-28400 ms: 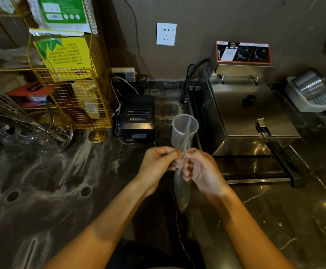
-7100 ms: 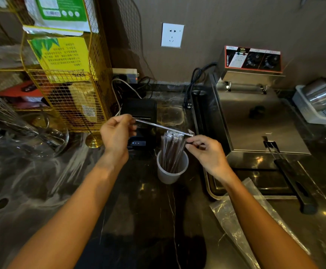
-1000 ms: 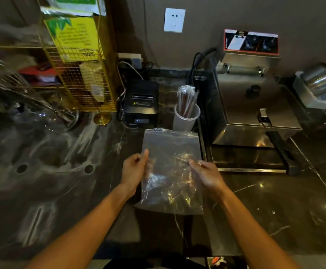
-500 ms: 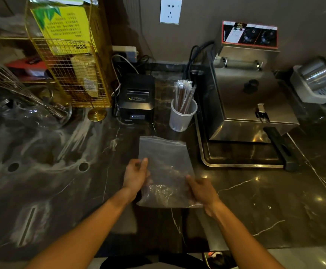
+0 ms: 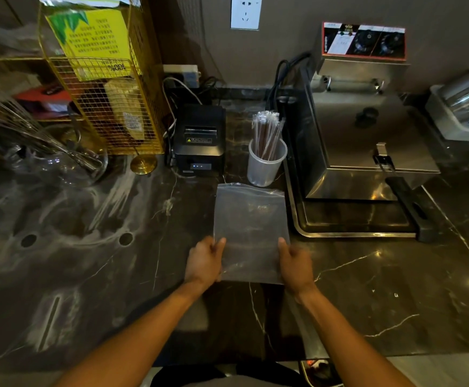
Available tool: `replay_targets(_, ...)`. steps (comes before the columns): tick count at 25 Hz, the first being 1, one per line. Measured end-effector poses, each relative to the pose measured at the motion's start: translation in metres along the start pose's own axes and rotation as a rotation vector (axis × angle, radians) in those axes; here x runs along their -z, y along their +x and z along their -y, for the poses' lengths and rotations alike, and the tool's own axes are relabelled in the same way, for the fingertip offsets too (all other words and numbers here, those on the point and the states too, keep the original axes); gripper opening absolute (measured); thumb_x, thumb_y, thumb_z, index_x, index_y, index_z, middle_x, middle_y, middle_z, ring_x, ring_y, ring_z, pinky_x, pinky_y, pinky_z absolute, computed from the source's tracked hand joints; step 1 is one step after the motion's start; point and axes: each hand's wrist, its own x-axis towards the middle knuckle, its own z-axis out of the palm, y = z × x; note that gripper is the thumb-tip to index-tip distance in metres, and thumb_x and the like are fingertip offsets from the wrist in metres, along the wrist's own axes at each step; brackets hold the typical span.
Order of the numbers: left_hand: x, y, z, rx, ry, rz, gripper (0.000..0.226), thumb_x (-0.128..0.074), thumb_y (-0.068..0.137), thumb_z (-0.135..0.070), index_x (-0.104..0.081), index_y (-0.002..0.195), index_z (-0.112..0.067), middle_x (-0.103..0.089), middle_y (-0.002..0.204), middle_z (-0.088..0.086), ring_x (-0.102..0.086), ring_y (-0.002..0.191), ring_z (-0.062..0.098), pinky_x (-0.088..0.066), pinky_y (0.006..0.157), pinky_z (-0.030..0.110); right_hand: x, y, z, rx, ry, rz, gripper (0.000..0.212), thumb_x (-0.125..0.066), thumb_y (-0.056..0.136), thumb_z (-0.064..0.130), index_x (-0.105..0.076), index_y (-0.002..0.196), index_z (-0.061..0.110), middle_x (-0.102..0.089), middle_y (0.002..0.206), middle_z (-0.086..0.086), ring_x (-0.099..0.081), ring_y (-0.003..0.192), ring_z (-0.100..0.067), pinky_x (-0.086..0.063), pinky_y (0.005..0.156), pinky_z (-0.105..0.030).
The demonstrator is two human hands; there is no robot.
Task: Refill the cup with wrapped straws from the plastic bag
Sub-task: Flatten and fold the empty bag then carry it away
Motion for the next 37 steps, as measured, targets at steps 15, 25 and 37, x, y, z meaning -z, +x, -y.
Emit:
replay_targets(15,0.017,-0.014,0.032,0.187,-0.483,0.19,0.037,-0.072,0.093,-0.025,-0.061,0.128,-0.025,-0.073,0.113,0.011,-0.073,0.092,0.022,-0.047,0.049,0.022,0.02,0.031,0.014,-0.203,0.362,0.163,0.02,-0.065,0.099,0.015,-0.071,0.106,-0.002,-0.074,0.108,-0.027,-0.074,0.08,-0.025,-0.063,0.068,-0.033)
replay_targets(25,0.034,-0.022,0.03,0.238,-0.497,0.108,0.038,-0.064,0.093,-0.045,-0.074,0.097,-0.008,-0.072,0.074,0.006,-0.066,0.064,0.015,-0.05,0.054,0.025,0.01,0.027,0.026,-0.214,0.4,0.36,0.026,-0.067,0.095,0.009,-0.064,0.117,-0.005,-0.074,0.113,-0.018,-0.075,0.098,-0.031,-0.062,0.076,-0.038)
replay_targets(37,0.052,0.01,-0.007,0.038,-0.592,0.213,0.024,-0.069,0.094,-0.007,-0.066,0.116,0.0,-0.073,0.112,0.023,-0.069,0.113,0.04,-0.057,0.099,0.049,0.032,0.02,0.052,-0.114,0.305,0.138,0.014,-0.067,0.097,0.017,-0.071,0.111,0.014,-0.07,0.11,-0.012,-0.071,0.1,-0.029,-0.06,0.077,-0.04)
